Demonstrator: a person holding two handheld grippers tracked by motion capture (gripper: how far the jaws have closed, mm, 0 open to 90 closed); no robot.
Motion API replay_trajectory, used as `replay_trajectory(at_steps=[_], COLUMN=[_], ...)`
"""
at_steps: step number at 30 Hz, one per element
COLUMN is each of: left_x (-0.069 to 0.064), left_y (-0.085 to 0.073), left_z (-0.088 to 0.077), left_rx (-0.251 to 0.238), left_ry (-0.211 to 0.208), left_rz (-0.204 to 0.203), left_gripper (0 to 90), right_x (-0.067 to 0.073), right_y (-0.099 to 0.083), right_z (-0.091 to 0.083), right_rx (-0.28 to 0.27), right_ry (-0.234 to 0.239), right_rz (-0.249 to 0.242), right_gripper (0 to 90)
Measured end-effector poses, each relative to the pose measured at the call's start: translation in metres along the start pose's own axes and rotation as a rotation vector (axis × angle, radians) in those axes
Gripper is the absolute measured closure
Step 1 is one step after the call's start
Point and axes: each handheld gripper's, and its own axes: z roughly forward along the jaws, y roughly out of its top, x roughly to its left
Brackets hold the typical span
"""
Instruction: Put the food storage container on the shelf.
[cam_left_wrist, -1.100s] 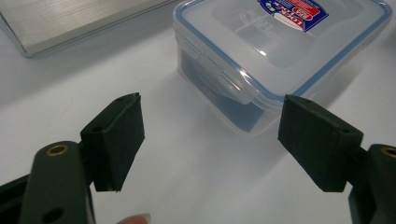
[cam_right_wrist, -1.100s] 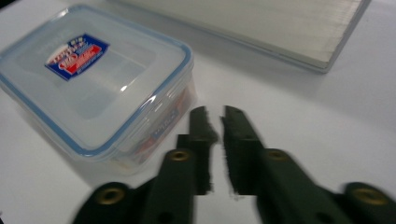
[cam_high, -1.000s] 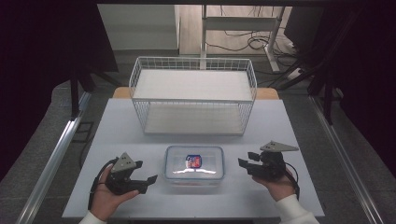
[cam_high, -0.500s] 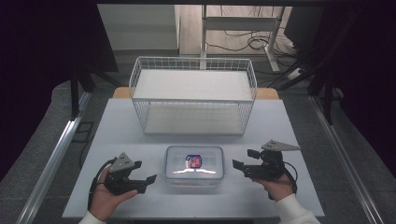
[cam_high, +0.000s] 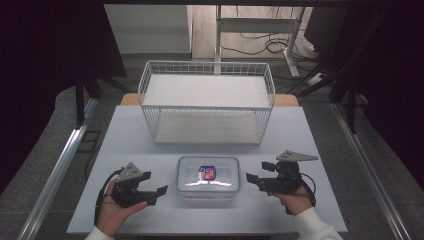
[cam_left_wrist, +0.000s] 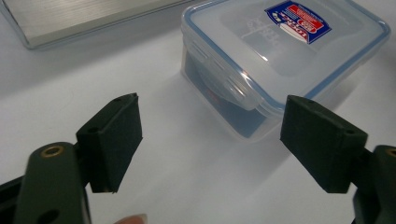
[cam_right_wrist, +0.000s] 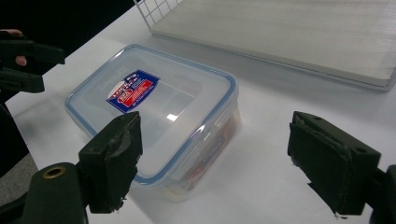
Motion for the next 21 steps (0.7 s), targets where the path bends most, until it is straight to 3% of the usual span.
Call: replay_trajectory(at_steps=[7, 9, 10, 12, 16, 17, 20, 21], left_x=[0.004, 0.007, 0.007, 0.01, 0.013, 0.015, 0.018, 0.022], left_y=[0.003, 0.009, 0.009, 0.014, 0.019, 0.022, 0.024, 0.025], left_z=[0.008, 0.01, 0.01, 0.013, 0.02, 0.026, 0.032, 0.039], left_rx=[0.031, 0.014, 0.014, 0.004, 0.019, 0.026, 0.036, 0.048], left_ry=[-0.007, -0.048, -0.048, -0.096, -0.135, -0.17, -0.203, -0.24], left_rz=[-0.032, -0.073, -0.073, -0.12, -0.155, -0.191, -0.218, -0.245], left_gripper=[13.0, 12.2, 12.2, 12.3, 11.9, 11.8, 11.8, 11.8], right_x=[-0.002, -0.002, -0.002, -0.001, 0.0, 0.001, 0.001, 0.001], right_y=[0.0, 0.0, 0.0, 0.0, 0.0, 0.0, 0.001, 0.001], right_z=[0.007, 0.01, 0.01, 0.012, 0.012, 0.013, 0.014, 0.014], right_rx=[0.02, 0.024, 0.024, 0.032, 0.031, 0.027, 0.029, 0.027], right_ry=[0.023, 0.029, 0.029, 0.026, 0.033, 0.034, 0.035, 0.034], right_rz=[0.016, 0.018, 0.018, 0.02, 0.024, 0.022, 0.026, 0.031], right_gripper=[17.5, 17.4, 17.4, 16.5, 16.5, 16.5, 16.5, 16.2])
